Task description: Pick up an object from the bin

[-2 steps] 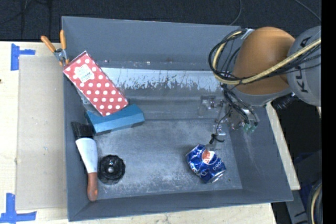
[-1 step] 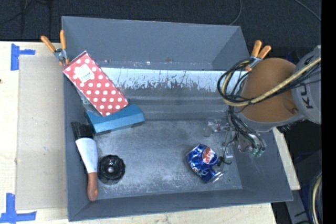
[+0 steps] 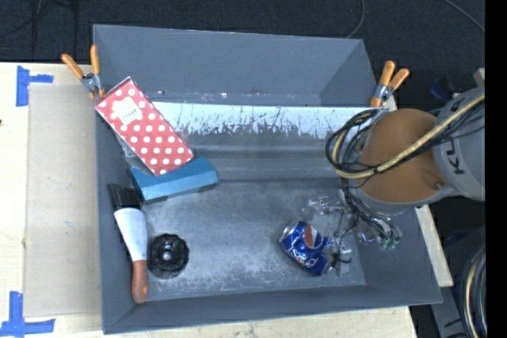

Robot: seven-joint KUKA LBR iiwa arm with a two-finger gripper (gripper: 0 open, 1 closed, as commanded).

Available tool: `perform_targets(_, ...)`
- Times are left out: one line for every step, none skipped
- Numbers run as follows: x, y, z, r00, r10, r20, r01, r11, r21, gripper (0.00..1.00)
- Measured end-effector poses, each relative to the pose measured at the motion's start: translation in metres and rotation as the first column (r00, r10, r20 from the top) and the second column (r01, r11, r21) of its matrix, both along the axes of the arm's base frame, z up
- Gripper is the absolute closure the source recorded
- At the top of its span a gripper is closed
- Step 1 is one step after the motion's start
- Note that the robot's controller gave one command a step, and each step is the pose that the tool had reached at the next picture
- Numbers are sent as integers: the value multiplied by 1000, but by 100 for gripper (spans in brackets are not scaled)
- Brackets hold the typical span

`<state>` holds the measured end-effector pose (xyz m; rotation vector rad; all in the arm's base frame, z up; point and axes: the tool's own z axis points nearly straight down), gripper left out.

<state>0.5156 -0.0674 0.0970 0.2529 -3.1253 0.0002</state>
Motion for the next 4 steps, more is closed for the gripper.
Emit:
perform_targets(-1,18,-19,995,103,2,-103,995,1,0)
perform_targets(-43,41,-25,998,57,-4,-57,998,0,100)
perform_targets(-43,41,-25,998,58,-4,-58,998,0,100)
perform_targets(-39,43,22,998,63,-11,-63,998,2,100)
